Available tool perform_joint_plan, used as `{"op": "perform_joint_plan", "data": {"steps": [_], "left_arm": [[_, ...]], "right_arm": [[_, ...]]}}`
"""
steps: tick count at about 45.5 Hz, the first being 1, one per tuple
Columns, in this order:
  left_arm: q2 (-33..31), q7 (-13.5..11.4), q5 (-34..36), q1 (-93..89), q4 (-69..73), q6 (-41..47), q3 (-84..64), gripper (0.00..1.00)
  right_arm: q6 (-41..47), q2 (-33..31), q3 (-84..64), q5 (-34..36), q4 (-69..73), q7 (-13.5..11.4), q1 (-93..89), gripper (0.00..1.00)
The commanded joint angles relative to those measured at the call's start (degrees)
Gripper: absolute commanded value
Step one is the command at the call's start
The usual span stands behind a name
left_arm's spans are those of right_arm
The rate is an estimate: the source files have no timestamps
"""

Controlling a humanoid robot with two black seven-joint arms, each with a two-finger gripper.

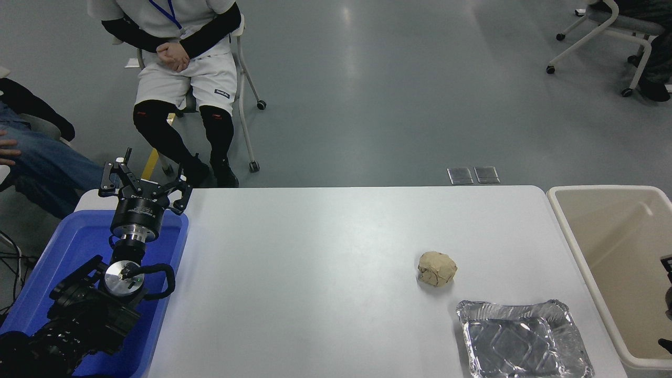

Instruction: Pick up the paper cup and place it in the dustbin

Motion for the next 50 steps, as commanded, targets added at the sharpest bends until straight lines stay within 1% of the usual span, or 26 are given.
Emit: {"op": "perform_joint_plan", "data": {"steps": [1,8,16,22,27,31,42,45,50], "left_arm": [[-0.1,0.0,0.0,0.0,0.0,0.0,0.0,0.99],[0.0,0.0,0.0,0.0,0.0,0.0,0.0,0.99],[-0.1,0.0,0.1,0.0,0.0,0.0,0.0,0.99],[0.0,0.0,0.1,0.0,0.0,0.0,0.0,0.99],[0.0,0.0,0.1,0.0,0.0,0.0,0.0,0.99],[0.0,0.0,0.1,0.0,0.0,0.0,0.0,0.99],[0.0,0.0,0.1,0.0,0.1,0.0,0.0,0.99],[0.0,0.0,0.1,0.0,0.0,0.0,0.0,0.99],[0.0,0.0,0.1,0.0,0.0,0.0,0.0,0.99]], "right_arm": [[0.1,-7.7,-0.4,-3.8,11.5,-0.3,3.9,0.57],[0.0,-14.3,-1.4,-4.9,21.4,-2.8,6.9,0.57],[0.3,-16.4,-1.6,-12.1,27.3,-6.1,9.8,0.55],[1.1,-19.3,-1.8,-16.3,32.5,-7.3,12.8,0.56],[4.8,-21.5,-1.9,-19.9,36.4,-8.4,16.2,0.57],[9.0,-21.9,-5.3,-21.8,37.6,-8.6,19.3,0.58],[10.6,-21.8,-14.6,-22.1,43.3,-8.8,27.8,0.58],[12.8,-21.9,-17.7,-22.0,45.0,-9.5,31.5,0.58],[16.7,-21.9,-25.1,-21.7,47.7,-9.6,38.7,0.59]]}}
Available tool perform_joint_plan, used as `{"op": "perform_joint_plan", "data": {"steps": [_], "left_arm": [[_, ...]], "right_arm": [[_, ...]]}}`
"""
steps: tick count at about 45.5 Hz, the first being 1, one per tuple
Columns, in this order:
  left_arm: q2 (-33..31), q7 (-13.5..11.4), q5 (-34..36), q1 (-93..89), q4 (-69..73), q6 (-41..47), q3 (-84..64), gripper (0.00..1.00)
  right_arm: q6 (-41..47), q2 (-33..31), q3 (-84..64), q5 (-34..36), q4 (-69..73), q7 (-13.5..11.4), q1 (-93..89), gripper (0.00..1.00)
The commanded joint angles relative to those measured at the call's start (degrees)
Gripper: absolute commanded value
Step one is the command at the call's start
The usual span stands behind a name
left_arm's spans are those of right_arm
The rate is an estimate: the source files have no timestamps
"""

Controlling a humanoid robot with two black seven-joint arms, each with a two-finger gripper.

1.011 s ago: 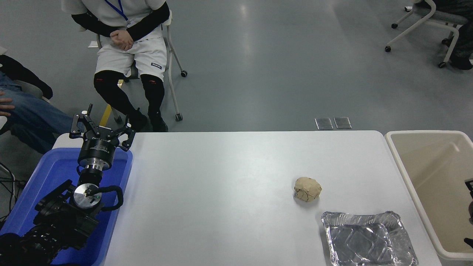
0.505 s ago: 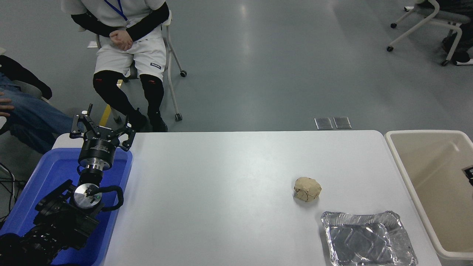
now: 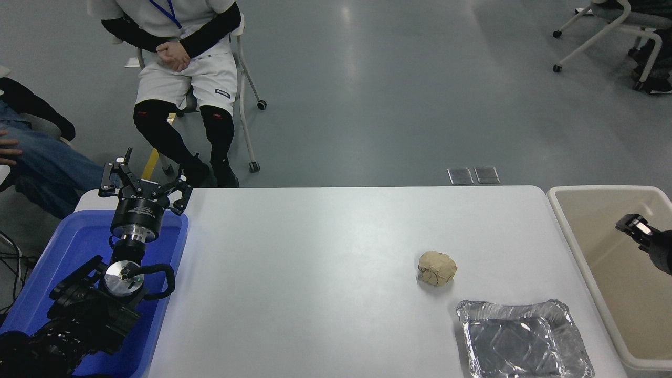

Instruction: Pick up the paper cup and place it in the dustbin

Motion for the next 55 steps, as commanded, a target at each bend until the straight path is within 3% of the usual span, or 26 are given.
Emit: {"op": "perform_joint_plan", "data": {"steps": [1,4,8,10,20,29,50,55], "left_arm": [[0.0,0.0,0.0,0.0,0.0,0.0,0.0,0.99],[0.0,0.0,0.0,0.0,0.0,0.0,0.0,0.99],[0.0,0.0,0.0,0.0,0.0,0.0,0.0,0.99],[0.0,0.0,0.0,0.0,0.0,0.0,0.0,0.99],[0.0,0.1,0.0,0.0,0.0,0.0,0.0,0.99],[0.0,0.1,0.0,0.0,0.0,0.0,0.0,0.99],[0.0,0.1,0.0,0.0,0.0,0.0,0.0,0.99],[0.0,0.0,0.0,0.0,0.0,0.1,0.0,0.99]], "right_arm": [[6.6,-0.6,-12.8,-0.6,6.7,-0.8,13.4,0.60],[9.5,-0.2,-17.3,-0.6,7.8,-0.8,17.5,0.68],[14.7,2.1,-22.7,-0.2,8.0,-0.7,22.9,0.95],[17.6,3.4,-25.3,-0.2,8.0,-0.8,25.5,0.99],[32.6,10.8,-35.9,-0.1,8.2,-0.7,36.1,1.00],[42.3,21.2,-46.4,-0.1,10.5,-0.5,45.5,1.00],[47.1,32.5,-50.2,1.3,16.0,-0.5,57.2,1.00],[47.1,32.7,-51.8,1.3,16.0,-0.5,58.9,1.00]]}}
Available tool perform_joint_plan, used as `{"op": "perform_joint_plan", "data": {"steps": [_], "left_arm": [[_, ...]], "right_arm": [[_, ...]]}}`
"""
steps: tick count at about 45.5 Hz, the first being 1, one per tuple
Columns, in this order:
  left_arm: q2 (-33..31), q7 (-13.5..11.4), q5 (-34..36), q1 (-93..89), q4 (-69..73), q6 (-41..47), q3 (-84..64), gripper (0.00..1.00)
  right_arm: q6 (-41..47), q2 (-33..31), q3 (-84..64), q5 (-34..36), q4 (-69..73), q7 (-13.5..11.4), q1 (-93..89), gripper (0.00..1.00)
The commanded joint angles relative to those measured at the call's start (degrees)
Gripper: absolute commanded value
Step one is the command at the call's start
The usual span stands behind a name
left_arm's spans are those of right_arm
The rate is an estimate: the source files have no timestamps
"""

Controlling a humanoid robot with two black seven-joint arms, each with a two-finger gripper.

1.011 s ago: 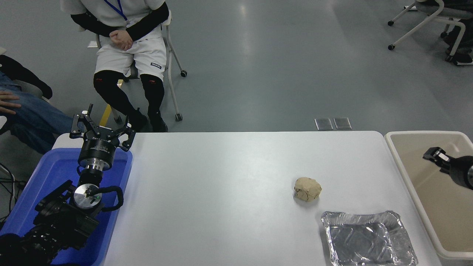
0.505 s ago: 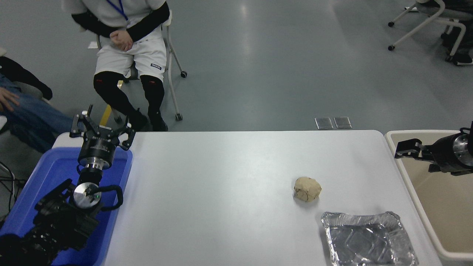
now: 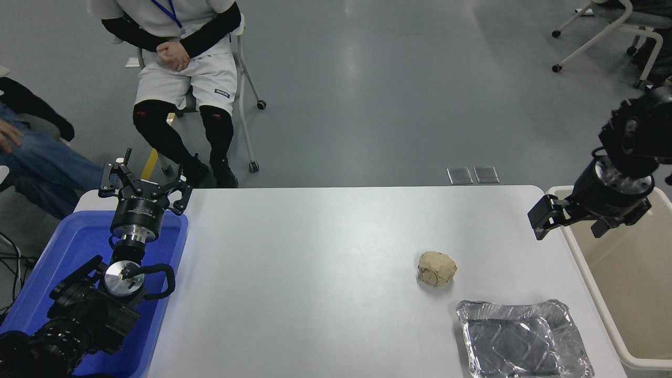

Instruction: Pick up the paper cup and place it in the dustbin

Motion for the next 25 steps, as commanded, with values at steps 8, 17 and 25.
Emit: {"op": "perform_joint_plan", "data": {"steps": [8,17,25], "left_arm": [[0.0,0.0,0.0,0.0,0.0,0.1,0.0,0.99],[0.0,0.0,0.0,0.0,0.0,0.1,0.0,0.99],[0.0,0.0,0.0,0.0,0.0,0.1,0.0,0.99]], "right_arm": [[1.4,4.4,-3.5,1.3,0.9,0.0,6.3,1.00],[1.4,4.5,-3.0,4.0,1.3,0.0,8.6,1.00],[1.4,4.5,-3.1,4.3,1.3,0.0,8.8,1.00]]}}
